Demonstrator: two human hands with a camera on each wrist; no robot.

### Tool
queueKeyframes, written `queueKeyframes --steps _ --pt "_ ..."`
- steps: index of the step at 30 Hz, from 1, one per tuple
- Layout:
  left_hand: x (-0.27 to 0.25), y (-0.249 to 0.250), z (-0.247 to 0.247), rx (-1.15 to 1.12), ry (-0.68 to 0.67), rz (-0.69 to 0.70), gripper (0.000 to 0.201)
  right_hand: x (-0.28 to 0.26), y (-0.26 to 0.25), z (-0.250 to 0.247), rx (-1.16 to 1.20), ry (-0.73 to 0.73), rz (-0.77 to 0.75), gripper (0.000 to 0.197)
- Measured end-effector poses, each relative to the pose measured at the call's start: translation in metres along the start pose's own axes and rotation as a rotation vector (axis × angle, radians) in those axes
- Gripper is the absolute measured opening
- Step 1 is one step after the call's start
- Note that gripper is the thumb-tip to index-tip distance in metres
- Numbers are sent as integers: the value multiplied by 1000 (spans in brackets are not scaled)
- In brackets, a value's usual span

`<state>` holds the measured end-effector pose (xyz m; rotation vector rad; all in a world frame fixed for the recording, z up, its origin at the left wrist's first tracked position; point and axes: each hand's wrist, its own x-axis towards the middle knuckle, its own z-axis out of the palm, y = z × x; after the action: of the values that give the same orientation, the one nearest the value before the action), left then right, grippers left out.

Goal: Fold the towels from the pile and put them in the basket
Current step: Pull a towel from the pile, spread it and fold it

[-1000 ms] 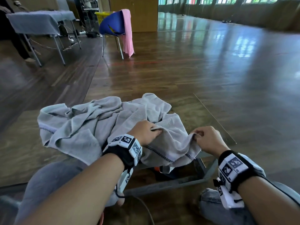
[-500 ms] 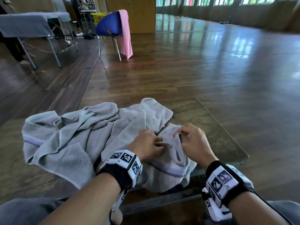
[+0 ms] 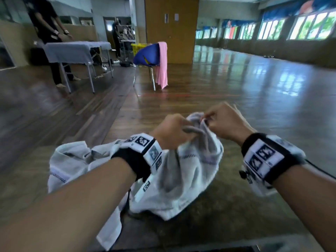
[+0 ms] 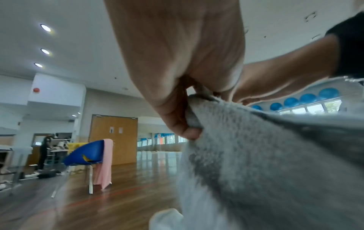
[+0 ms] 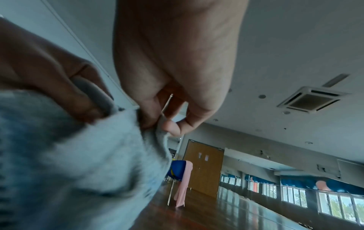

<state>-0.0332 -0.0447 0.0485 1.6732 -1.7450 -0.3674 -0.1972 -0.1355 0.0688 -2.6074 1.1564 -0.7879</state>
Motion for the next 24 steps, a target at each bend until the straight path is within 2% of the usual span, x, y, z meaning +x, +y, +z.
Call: queueKeyframes --steps 1,3,6,8,10,12,14,18,19,20,22,24 --pt "13 -1 -14 50 81 21 11 22 -8 -4 0 85 -38 20" --pt "35 -6 -45 221 214 51 15 58 -21 -13 8 214 -113 25" --pt "48 -18 -90 352 398 55 28 88 -23 -20 12 332 -190 21" --pt "44 -35 -114 398 499 -70 28 92 -11 -22 -15 455 -147 20" --pt "30 -50 -129 405 581 -178 29 88 3 -21 -62 570 -24 22" --pt "14 -58 -131 426 531 -204 26 78 10 -14 -129 555 41 25" --pt "5 -62 -123 399 476 -219 24 68 9 -4 -166 476 80 29" --pt "4 -73 -106 -48 343 -425 15 62 8 10 34 326 221 33" --pt "3 -73 -102 -77 291 -420 14 62 10 12 67 293 274 32" --pt "4 -73 -98 -89 241 -402 22 62 12 12 85 260 326 31" --pt "7 -70 -94 -190 233 -406 31 64 16 10 136 232 395 26" --pt "13 -68 -94 -327 292 -430 26 69 19 5 243 255 415 22"
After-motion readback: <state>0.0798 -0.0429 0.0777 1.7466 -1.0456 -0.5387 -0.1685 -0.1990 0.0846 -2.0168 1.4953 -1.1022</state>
